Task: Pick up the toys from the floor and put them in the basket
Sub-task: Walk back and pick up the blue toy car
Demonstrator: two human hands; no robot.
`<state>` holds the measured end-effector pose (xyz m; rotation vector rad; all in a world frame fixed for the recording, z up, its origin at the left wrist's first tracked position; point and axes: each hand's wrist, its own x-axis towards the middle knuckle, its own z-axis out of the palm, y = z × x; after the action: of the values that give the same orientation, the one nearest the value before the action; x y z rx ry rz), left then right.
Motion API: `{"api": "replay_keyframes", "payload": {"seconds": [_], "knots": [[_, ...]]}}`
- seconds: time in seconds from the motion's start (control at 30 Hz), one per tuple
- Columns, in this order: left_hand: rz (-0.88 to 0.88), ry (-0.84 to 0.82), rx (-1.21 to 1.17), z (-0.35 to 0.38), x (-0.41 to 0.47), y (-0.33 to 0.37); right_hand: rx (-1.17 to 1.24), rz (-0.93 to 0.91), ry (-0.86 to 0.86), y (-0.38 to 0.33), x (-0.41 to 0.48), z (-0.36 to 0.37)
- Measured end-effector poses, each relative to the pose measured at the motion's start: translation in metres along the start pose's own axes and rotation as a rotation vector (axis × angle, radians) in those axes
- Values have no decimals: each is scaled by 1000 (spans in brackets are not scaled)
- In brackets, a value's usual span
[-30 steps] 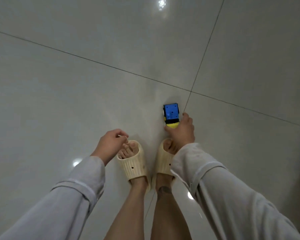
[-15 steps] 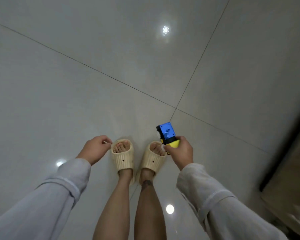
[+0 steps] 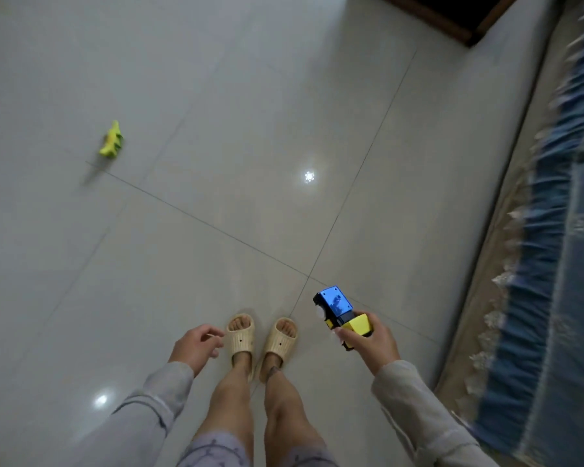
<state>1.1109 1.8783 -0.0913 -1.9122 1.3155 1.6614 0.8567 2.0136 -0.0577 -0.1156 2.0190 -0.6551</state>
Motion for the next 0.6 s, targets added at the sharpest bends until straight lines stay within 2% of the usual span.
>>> {"api": "replay_keyframes", "payload": {"seconds": [0.17,0.33,0.6], "knots": [[54,31,-82,-29,-78,1,-8,-52,4,-18,-63,-22],[128,44,-183,-43,-113,-13,-26,-102,-13,-14,-90,-38],[-6,208,-419,-43,-113,-65,-168,-13,-96,-13,-72,-21]]}}
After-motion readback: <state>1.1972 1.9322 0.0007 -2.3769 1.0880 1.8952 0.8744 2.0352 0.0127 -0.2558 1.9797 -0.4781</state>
